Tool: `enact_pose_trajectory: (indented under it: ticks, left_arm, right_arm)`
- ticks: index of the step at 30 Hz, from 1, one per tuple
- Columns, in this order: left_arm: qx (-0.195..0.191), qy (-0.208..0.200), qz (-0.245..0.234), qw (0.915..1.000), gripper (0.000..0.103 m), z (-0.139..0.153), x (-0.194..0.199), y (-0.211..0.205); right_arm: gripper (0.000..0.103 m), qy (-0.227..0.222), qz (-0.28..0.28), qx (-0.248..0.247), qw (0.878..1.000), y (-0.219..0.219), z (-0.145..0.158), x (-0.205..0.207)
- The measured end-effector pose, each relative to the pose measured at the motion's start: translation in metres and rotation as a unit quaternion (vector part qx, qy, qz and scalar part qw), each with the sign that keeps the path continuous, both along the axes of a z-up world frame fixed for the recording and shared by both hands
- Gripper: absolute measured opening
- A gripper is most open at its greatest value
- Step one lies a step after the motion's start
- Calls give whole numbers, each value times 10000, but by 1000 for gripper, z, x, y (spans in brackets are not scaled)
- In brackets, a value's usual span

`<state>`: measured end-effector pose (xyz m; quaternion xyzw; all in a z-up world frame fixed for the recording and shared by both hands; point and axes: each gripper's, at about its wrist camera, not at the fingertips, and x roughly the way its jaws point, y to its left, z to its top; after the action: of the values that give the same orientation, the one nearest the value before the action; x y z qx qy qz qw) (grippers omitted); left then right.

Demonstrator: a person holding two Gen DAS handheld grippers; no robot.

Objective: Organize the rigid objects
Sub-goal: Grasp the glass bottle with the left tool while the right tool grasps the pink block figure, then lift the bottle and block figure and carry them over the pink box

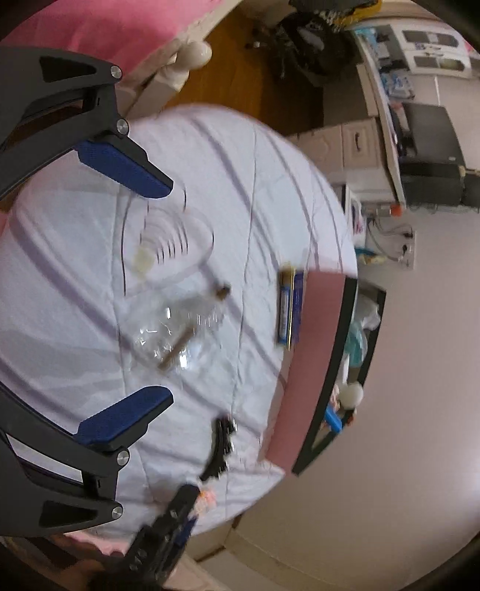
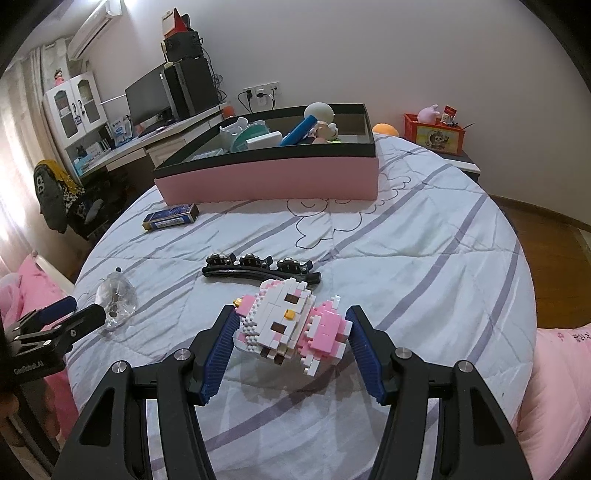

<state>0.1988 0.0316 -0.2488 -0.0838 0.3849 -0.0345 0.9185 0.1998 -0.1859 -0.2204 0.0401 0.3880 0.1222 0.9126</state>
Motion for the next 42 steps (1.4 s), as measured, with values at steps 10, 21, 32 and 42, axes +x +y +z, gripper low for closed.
enact_pose_trajectory:
  ticks: [10,21,32,42]
  left_arm:
    - [450,251,777,9956,103,-12,32,-23]
    - [952,81,533,9940,101,-14,17,6]
    - [731,-267,-340,9964,51,-13,28,-7]
    - [483,-608,-666,9948,51,18,29,-26]
  right_arm:
    - [61,75,46,43,10000,-4,-5,1]
    - [61,63,120,158,9998,-5,-8,4]
    - [61,-42,7,22,10000,2,-10,0]
    - [61,-486,-141,-82,9987,6,18,-12]
